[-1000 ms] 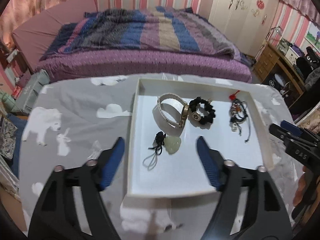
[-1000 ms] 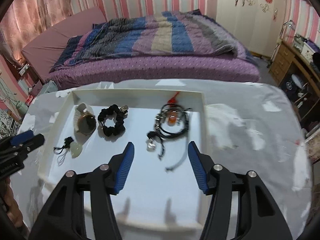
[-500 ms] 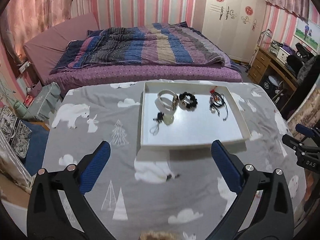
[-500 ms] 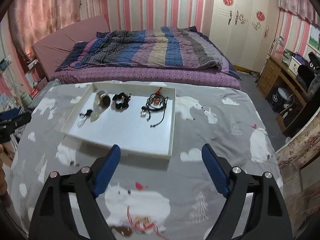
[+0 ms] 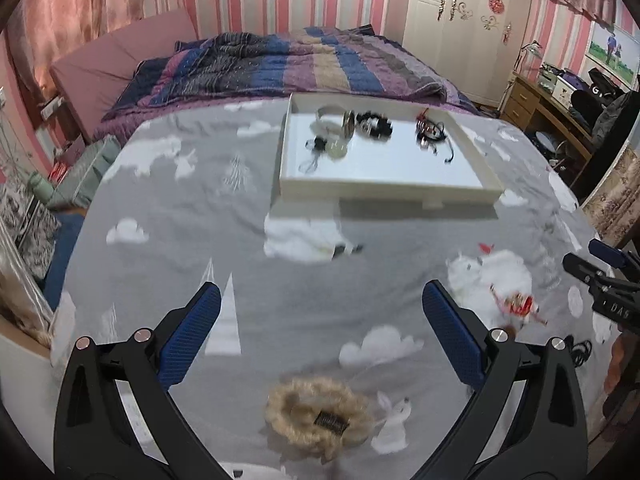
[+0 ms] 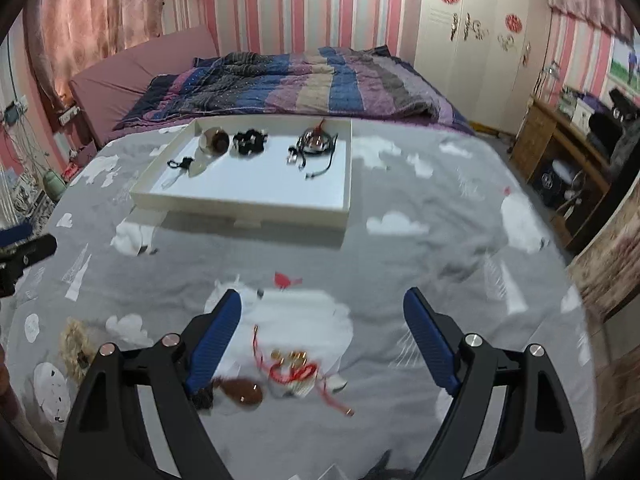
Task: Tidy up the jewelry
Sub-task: 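Withdraw both grippers from the tray toward the cream scrunchie and red charm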
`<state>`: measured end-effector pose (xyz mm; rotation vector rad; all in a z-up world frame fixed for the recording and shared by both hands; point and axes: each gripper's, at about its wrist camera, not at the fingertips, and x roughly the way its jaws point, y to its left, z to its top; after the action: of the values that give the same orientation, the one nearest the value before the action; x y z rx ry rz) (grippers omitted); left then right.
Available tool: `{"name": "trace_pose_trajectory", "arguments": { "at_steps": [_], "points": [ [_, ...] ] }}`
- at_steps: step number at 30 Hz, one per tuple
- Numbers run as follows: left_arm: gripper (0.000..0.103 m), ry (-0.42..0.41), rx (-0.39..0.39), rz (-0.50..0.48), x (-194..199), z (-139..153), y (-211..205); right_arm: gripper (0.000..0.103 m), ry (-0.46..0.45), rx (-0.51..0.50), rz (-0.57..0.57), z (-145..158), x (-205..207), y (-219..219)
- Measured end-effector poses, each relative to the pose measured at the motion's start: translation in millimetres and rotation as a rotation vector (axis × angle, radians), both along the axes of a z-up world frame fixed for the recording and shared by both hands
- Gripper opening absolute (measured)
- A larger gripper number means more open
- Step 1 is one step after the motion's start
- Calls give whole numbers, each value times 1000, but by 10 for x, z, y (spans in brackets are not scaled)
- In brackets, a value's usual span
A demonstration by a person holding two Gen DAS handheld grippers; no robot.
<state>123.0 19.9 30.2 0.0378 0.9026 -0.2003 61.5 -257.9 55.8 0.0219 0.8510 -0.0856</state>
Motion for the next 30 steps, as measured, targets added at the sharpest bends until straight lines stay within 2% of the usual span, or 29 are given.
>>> {"name": "trace_pose_trajectory", "arguments": {
  "at_steps": [4, 11, 15, 21, 26, 28, 29, 30],
  "points": [
    [100, 5, -4, 0, -174, -170, 62, 84, -14, 16, -49, -178, -137, -63],
    [100, -44, 10, 35, -432, -385, 107, 84, -70, 26, -98, -437, -367, 10],
    [100, -73, 48, 49, -509, -474, 82, 84, -89, 4, -109, -592, -426, 82],
    [99, -86, 18, 47, -542, -547, 133, 84, -68, 21, -119, -779, -415, 67],
    [97, -49, -5, 18, -517, -645, 123, 84, -82, 5, -110, -809, -391, 104],
    [95, -43, 8, 14, -519, -676, 95, 84, -76, 9, -109, -828, -367, 105],
    [89, -35, 17, 10, -507, -700, 81, 84, -72, 9, -109, -841, -355, 102],
    [79, -22, 20, 6, -491, -729, 72, 84, -70, 8, -109, -848, -346, 104]
  ]
}}
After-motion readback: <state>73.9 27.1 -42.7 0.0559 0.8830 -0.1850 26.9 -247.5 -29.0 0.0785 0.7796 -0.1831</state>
